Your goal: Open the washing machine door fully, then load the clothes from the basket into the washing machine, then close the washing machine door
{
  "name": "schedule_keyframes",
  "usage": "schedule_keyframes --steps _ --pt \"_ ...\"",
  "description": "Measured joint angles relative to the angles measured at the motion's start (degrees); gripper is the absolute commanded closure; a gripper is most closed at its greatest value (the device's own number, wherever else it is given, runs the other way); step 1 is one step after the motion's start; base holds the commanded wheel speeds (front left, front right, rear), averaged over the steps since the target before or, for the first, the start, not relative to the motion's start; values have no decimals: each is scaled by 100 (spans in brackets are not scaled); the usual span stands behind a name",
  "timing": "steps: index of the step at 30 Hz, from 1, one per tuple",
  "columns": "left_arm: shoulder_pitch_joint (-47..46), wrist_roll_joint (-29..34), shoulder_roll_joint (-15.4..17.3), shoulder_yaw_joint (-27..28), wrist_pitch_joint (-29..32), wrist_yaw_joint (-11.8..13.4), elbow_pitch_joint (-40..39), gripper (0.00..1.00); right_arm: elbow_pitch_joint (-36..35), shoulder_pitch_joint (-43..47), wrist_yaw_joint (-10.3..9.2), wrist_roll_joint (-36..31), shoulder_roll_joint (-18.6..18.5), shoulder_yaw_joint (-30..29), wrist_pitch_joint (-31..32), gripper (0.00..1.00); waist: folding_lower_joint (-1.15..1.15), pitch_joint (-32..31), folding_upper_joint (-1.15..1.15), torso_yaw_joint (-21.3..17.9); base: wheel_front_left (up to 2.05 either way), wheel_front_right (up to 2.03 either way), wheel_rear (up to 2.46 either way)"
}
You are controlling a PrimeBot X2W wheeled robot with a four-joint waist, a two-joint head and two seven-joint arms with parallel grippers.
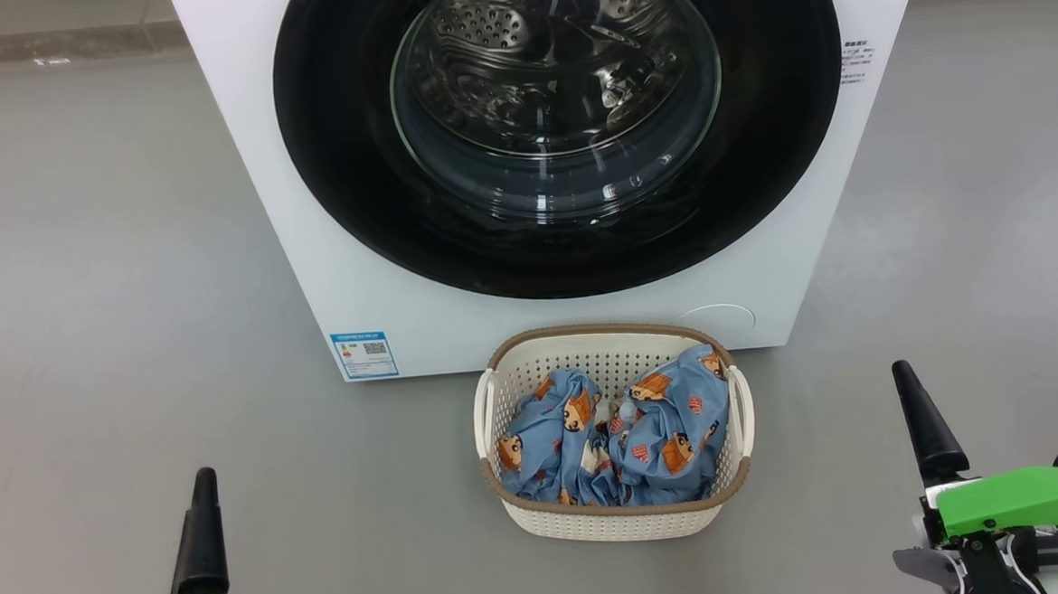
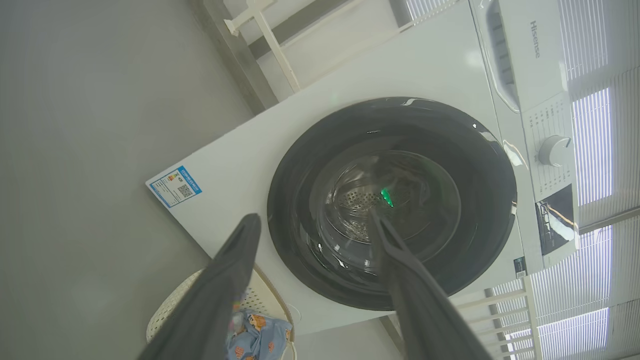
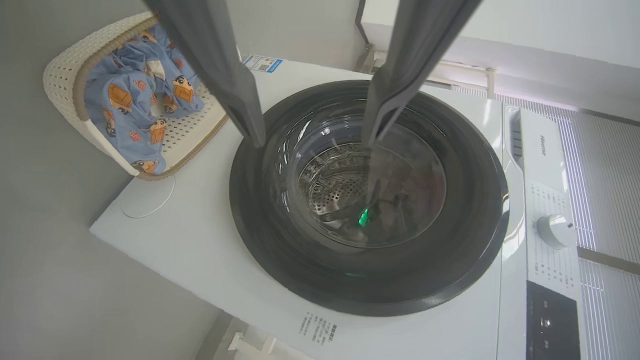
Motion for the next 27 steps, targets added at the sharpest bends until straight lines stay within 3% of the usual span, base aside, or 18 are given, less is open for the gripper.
schedule_keyframes --steps 17,27 --pt "-39 1736 24 -32 -259 48 132 0 -131 -5 0 -2131 -76 163 -279 0 0 11 0 -33 0 0 0" --pt "-127 2327 23 -33 -433 46 243 0 -87 -174 0 -2850 -189 323 -424 0 0 33 0 -46 0 0 0"
